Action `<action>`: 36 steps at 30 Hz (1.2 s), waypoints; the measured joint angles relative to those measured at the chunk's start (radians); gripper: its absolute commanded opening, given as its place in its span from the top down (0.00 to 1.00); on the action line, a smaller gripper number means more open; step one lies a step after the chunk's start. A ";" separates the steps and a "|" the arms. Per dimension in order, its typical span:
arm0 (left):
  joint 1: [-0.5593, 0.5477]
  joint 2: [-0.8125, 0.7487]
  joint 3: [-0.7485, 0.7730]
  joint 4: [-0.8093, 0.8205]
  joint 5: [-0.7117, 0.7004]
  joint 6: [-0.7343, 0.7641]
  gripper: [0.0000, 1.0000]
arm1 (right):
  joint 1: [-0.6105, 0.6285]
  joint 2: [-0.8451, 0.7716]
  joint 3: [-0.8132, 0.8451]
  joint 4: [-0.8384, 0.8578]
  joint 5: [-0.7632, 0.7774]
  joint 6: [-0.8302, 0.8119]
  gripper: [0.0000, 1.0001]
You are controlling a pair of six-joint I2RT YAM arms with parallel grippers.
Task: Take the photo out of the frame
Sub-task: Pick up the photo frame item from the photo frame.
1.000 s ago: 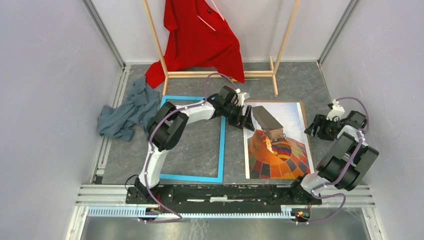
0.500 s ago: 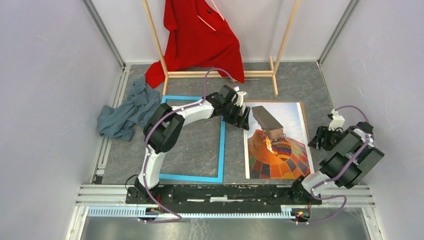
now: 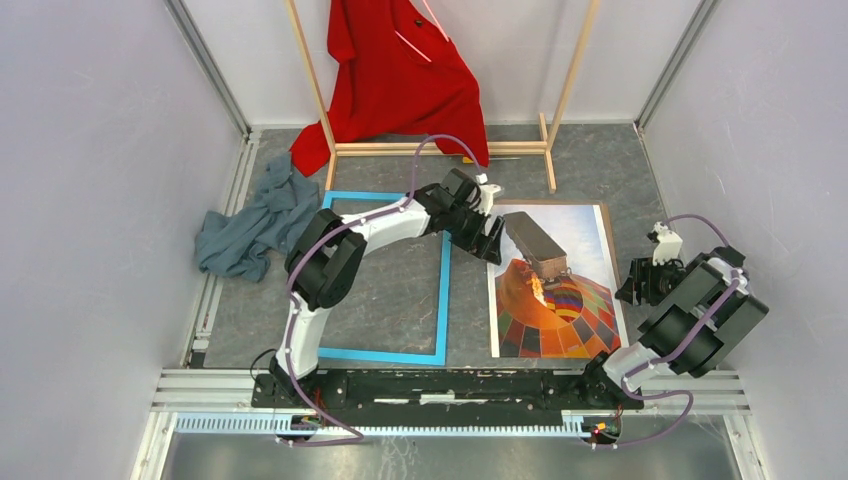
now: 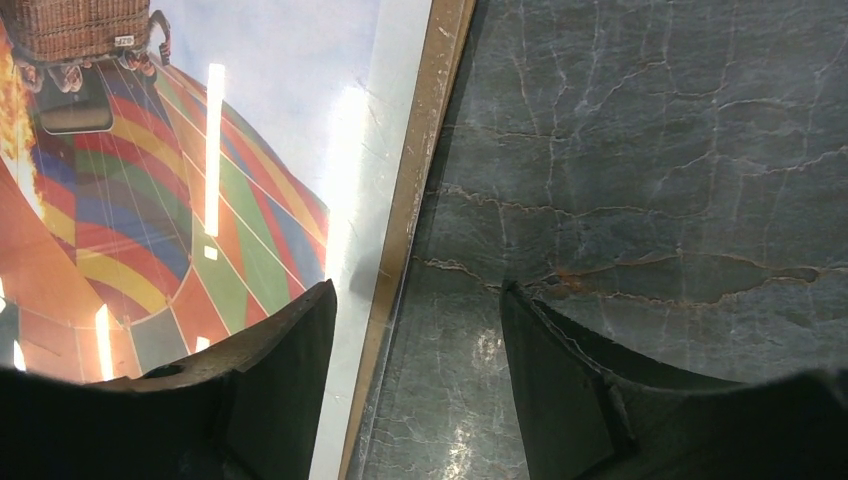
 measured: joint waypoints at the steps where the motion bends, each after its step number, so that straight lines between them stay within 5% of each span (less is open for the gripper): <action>1: -0.006 0.000 0.000 -0.001 0.013 0.000 0.11 | -0.001 0.001 0.000 -0.002 0.000 -0.005 0.33; 36: -0.114 0.161 0.159 0.041 0.112 -0.002 0.12 | -0.006 0.033 0.029 -0.101 -0.018 -0.102 0.35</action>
